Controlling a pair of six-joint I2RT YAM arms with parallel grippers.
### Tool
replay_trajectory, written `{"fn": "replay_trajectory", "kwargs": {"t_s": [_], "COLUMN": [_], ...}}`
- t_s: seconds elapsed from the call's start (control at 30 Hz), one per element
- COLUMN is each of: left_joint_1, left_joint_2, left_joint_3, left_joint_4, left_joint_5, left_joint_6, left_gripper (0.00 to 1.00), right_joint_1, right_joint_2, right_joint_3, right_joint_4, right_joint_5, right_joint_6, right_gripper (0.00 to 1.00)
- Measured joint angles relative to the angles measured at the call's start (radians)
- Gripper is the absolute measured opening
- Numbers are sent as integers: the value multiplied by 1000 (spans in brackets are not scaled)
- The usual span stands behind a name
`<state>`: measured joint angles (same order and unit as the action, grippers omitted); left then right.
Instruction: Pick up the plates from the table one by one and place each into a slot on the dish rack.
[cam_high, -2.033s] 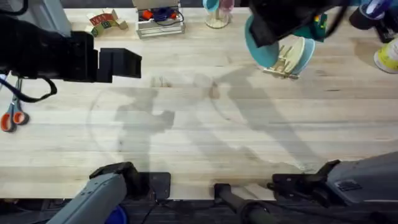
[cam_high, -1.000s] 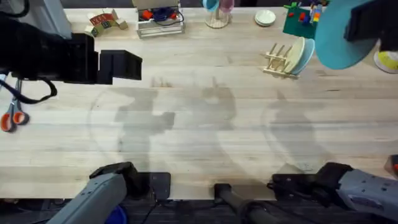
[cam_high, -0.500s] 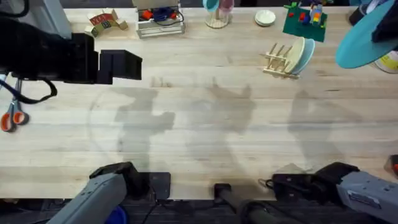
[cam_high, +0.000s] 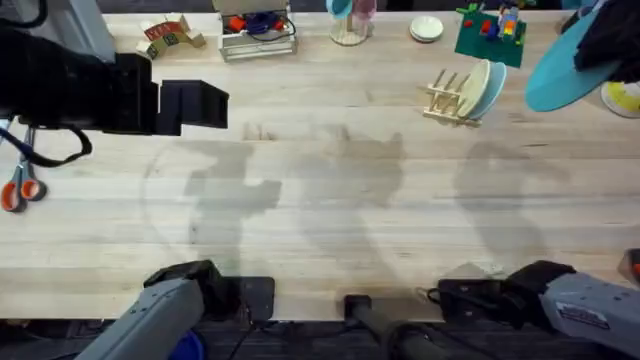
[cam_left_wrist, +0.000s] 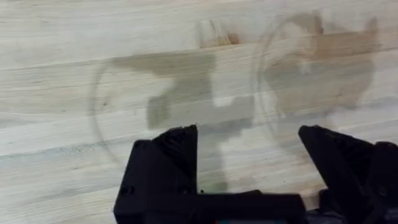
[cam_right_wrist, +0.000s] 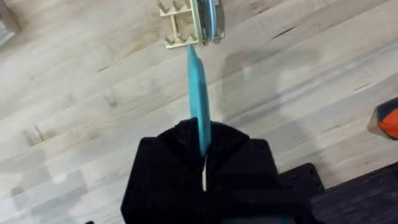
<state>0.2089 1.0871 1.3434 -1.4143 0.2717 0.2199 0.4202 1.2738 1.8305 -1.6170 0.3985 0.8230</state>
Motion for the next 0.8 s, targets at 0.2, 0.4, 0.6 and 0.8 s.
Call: {"fn": "replay_trajectory", "kwargs": {"t_s": [0.2,0.4,0.6,0.8], "left_joint_1": [0,0,0,0], "left_joint_2": [0,0,0,0], "left_joint_3": [0,0,0,0], "left_joint_4": [0,0,0,0], "left_joint_5": [0,0,0,0], "left_joint_6": [0,0,0,0], "left_gripper": [995,995,995,995], "right_joint_1": [0,0,0,0], "right_joint_2": [6,7,7,32], "right_joint_3": [-1,-1,-1,-1], "right_joint_4": [0,0,5,6], "right_joint_5": [2,5,5,5], "right_joint_6": [-13,-19,-44,-65], "right_gripper": [31,31,31,31]}}
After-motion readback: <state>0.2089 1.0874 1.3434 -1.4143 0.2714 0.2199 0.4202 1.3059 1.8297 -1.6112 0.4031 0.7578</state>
